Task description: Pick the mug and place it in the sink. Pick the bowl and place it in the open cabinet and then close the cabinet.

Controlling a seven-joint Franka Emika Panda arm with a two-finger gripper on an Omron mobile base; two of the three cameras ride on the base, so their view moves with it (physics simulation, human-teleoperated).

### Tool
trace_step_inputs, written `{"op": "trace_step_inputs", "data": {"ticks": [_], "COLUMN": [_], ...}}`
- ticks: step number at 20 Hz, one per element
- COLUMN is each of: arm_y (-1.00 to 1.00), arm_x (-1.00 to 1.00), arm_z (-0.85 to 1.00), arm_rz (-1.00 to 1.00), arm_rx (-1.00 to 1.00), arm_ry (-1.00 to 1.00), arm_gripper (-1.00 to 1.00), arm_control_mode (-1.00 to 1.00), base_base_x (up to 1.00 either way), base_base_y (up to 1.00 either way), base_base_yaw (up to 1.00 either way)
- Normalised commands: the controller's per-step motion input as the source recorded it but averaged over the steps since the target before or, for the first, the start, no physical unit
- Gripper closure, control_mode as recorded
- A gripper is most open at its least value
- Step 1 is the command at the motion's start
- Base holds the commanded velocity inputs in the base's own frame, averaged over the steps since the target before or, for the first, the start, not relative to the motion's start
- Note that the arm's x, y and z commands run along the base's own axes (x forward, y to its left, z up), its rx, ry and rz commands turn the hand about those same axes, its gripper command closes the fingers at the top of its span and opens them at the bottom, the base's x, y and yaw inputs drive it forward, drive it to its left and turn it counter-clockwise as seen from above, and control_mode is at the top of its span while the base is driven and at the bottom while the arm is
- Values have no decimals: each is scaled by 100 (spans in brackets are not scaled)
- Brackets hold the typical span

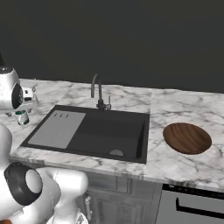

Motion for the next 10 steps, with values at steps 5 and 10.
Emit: {"op": "trace_step_inputs", "data": {"ticks": [5,10], "arm_y": [48,26], "arm_x": [0,1], "arm_z": [-12,-11], "arm_rz": [2,0], "arm_rx": [0,0], "arm_ry": [2,0], "arm_gripper": [-100,-100], "arm_control_mode": [-100,-100], "base_base_x": [0,0], "base_base_y": [0,0], "base_base_yaw": [0,0]}}
